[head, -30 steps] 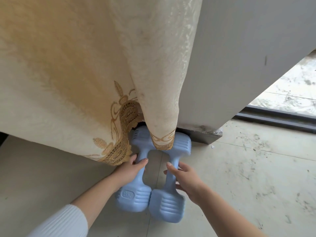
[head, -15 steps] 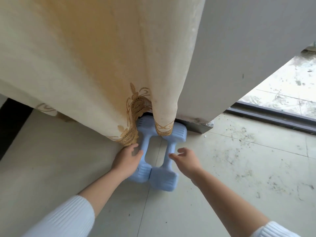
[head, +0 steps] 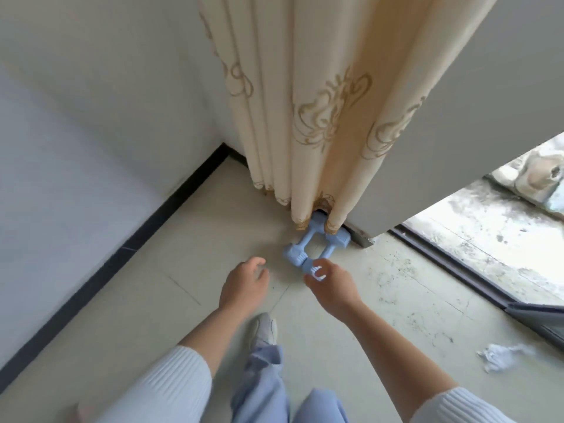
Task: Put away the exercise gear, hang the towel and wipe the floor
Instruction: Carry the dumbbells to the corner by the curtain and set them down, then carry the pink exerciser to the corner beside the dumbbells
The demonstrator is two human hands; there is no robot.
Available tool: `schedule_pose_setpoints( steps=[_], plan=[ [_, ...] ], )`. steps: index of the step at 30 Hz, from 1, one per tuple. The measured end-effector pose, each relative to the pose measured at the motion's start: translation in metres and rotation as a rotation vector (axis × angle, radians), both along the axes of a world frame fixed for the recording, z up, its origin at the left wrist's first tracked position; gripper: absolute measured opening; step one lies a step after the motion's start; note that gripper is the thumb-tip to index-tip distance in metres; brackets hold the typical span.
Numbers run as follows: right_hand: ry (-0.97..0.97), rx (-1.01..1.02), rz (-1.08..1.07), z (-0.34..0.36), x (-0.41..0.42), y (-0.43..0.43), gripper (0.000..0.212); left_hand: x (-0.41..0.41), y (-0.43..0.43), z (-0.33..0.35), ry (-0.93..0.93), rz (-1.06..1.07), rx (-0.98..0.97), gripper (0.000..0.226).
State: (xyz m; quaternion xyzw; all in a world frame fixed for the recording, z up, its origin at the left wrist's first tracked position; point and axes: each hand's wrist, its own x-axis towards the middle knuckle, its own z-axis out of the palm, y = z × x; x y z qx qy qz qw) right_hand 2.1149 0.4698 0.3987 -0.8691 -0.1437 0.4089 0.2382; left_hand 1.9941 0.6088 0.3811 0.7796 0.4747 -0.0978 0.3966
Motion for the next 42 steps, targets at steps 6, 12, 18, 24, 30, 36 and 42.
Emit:
schedule_pose_setpoints(
  steps=[6,12,18,24,30,36,42],
  plan=[
    [-0.093,0.035,0.357,0.106,-0.084,-0.032,0.042,-0.112,-0.076,0.117,-0.025,0.156,0.108,0.038],
    [-0.225,0.115,0.758,0.190,-0.186,-0.089,0.049,-0.238,-0.178,0.209,-0.039,0.417,0.323,0.035],
    [-0.278,0.229,1.087,0.255,-0.306,-0.120,0.051,-0.364,-0.263,0.278,-0.003,0.645,0.425,0.039],
    [-0.326,0.360,1.403,0.291,-0.451,-0.134,0.051,-0.505,-0.337,0.319,0.045,0.866,0.532,0.039],
    [-0.292,0.412,1.660,0.295,-0.648,-0.183,0.053,-0.676,-0.430,0.334,0.218,1.066,0.530,0.042],
    [-0.249,0.487,1.845,0.291,-0.870,-0.265,0.053,-0.873,-0.542,0.338,0.359,1.226,0.504,0.043],
    [-0.230,0.525,2.023,0.298,-1.028,-0.337,0.053,-1.015,-0.619,0.341,0.424,1.392,0.435,0.043]
  ],
)
